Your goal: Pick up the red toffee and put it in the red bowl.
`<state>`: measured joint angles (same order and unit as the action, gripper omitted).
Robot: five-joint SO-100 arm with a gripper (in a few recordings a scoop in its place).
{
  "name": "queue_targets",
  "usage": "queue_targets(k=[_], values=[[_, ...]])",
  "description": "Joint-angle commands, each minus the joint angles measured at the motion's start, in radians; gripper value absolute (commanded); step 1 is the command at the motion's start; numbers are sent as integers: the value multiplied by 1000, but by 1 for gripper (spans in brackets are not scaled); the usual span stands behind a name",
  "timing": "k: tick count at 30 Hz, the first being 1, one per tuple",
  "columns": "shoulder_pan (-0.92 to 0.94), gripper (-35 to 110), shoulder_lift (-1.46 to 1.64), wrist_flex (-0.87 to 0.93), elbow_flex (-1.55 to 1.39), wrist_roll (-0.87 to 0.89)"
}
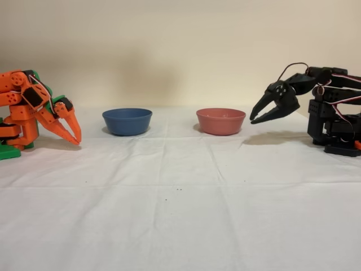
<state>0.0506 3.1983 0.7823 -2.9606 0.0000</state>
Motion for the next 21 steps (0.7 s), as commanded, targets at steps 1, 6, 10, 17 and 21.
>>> queue_targets(k=[1, 6, 10, 17, 21], values=[[6, 1, 18, -23, -5, -2], [6, 1, 18, -40, -51, 17], [9, 1, 18, -37, -103, 17], [11, 1, 18, 101, -103, 61], [9, 1, 18, 101, -103, 31]])
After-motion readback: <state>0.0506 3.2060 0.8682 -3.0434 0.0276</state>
